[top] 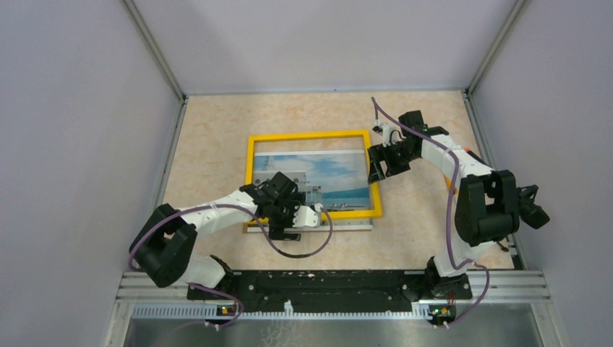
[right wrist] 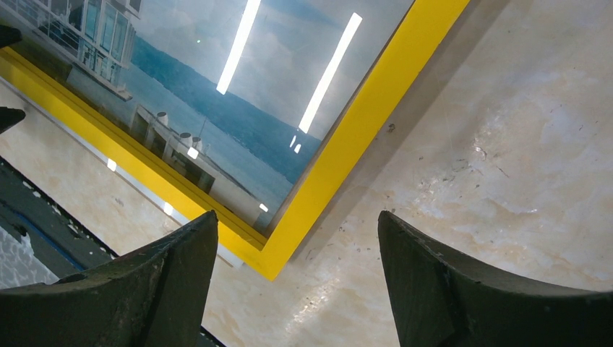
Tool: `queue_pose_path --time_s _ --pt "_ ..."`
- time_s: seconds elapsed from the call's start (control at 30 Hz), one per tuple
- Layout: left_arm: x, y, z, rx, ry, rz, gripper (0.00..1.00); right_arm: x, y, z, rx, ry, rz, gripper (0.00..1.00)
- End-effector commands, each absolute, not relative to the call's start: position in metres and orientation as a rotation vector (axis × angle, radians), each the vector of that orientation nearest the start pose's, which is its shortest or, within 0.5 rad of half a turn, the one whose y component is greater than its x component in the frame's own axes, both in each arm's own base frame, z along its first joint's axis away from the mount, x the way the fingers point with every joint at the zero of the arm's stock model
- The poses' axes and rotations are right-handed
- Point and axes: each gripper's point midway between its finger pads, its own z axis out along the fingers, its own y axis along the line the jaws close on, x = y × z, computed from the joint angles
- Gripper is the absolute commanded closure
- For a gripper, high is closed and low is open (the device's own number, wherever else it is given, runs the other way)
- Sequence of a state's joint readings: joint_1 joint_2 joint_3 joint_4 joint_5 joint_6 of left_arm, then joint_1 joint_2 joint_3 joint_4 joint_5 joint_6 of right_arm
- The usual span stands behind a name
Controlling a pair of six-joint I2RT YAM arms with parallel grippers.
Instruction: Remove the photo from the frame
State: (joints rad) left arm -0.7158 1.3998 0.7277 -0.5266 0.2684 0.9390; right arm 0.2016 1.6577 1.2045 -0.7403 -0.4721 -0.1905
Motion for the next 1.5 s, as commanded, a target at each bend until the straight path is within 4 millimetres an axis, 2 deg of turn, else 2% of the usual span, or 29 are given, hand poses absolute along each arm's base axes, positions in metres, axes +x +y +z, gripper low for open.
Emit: queue_pose_path --time_s 0.0,0.13,0.27,0.63,0.9,1.13,1.2,1.33,1.47 --pt "0.201 -0.191 0.021 -2.675 -2.354 0.308 0.01 0.331 0.139 0.107 -0.646 2.557 0.634 0.22" --pt "0.216 -0.187 0.023 -2.631 -2.436 0.181 0.01 0.331 0.140 0.108 -0.648 2.556 0.641 0.22" --pt "0.227 -0.190 0.028 -2.621 -2.467 0.130 0.02 0.333 0.141 0.108 -0.646 2.556 0.643 0.23" --pt "0.234 -0.200 0.040 -2.617 -2.475 0.211 0.18 0.331 0.143 0.108 -0.658 2.557 0.665 0.24" --pt "0.247 -0.205 0.050 -2.577 -2.520 0.288 0.31 0.328 0.144 0.106 -0.664 2.564 0.684 0.26" --pt "0.268 -0.207 0.056 -2.537 -2.598 0.265 0.36 0.327 0.145 0.106 -0.666 2.564 0.694 0.27" --pt "0.270 -0.205 0.056 -2.535 -2.601 0.279 0.34 0.326 0.145 0.108 -0.670 2.561 0.699 0.27" --pt "0.261 -0.201 0.062 -2.550 -2.593 0.362 0.16 0.320 0.144 0.110 -0.706 2.546 0.695 0.27" --pt "0.246 -0.204 0.061 -2.657 -2.501 0.421 0.02 0.310 0.141 0.103 -0.716 2.555 0.689 0.27"
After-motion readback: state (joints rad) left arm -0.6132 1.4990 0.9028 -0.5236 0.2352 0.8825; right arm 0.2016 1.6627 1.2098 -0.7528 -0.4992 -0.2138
